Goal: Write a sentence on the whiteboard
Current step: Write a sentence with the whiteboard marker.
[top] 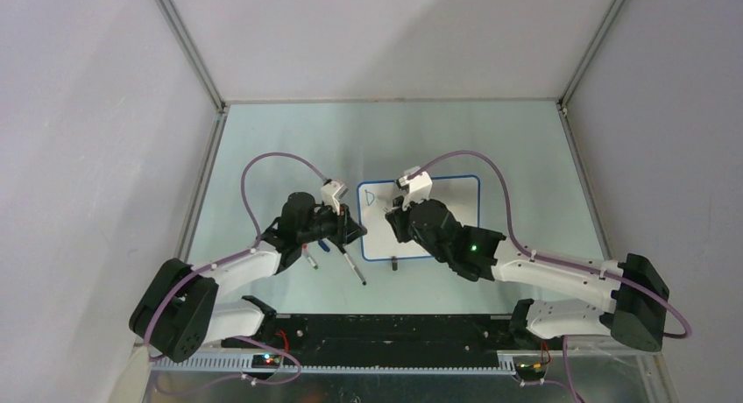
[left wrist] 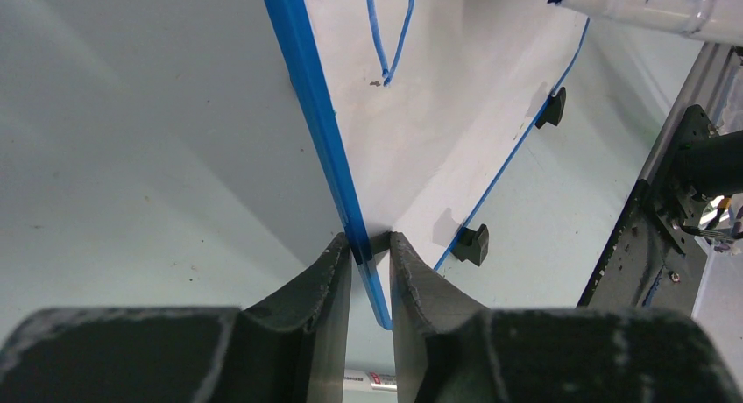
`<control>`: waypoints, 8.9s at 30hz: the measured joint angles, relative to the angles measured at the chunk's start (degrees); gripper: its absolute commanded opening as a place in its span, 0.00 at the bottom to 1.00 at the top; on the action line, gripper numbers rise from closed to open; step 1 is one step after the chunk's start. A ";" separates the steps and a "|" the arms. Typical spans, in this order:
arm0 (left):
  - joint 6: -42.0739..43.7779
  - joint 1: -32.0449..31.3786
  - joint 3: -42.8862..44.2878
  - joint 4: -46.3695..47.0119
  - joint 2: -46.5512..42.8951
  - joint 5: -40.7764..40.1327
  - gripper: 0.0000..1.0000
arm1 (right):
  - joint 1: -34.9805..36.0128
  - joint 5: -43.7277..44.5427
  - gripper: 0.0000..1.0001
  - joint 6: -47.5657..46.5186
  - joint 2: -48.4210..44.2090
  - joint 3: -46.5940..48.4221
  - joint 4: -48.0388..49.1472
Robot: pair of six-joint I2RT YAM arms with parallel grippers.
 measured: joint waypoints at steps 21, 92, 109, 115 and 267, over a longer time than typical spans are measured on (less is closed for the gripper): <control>0.02 0.00 0.00 -0.24 -0.20 -0.02 0.25 | 0.00 2.36 0.00 1.40 5.95 4.44 -2.01; 0.04 0.00 0.00 -0.63 -0.39 -0.11 0.25 | -2.60 0.33 0.00 3.93 8.15 7.96 -10.25; 0.04 0.00 0.00 -0.68 -0.50 -0.35 0.25 | -2.89 -0.31 0.00 3.93 9.31 9.07 -10.67; 0.07 0.00 0.00 -0.68 -0.50 -0.50 0.25 | -2.97 -0.50 0.00 3.93 9.99 9.75 -10.67; 0.59 -0.24 0.00 -1.07 -1.62 -1.16 0.24 | -4.04 1.64 0.00 3.93 5.68 8.00 -10.84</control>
